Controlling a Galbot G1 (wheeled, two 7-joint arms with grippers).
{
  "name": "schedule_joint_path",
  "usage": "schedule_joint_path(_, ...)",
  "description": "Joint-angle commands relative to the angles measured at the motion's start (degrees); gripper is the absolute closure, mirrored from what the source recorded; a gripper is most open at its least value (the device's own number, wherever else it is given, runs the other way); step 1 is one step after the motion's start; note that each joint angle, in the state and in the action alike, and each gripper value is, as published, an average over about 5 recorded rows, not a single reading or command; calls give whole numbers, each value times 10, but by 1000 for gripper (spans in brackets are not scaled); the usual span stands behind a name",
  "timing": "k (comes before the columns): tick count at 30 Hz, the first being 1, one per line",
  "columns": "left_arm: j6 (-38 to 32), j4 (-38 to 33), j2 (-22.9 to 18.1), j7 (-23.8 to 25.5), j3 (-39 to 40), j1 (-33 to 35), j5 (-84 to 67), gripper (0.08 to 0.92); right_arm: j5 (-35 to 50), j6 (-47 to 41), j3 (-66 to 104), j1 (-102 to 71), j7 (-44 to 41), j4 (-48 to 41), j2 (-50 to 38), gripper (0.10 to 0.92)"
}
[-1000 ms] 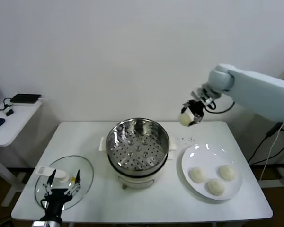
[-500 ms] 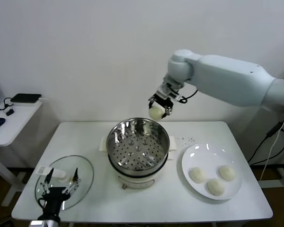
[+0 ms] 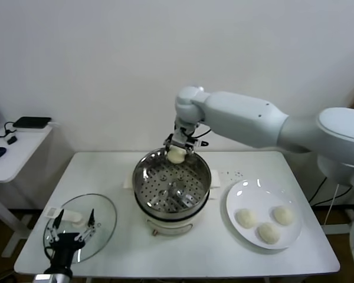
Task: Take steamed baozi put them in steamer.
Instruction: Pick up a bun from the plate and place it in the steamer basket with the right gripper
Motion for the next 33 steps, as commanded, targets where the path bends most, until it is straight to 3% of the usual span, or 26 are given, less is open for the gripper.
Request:
schedule_joint_path(1,2,2,1,0,0,-1,-1,177,-69,30,16,-47,1,-13,23,321)
schedule_joint_path(23,2,10,0,0,3,-3,1,177,-142,72,55,-82,10,-58,38,317)
schedule_joint_path(33,2,9,-2,0,3,-3,-1,177,-149,82,66,-87,14,-58,38,210)
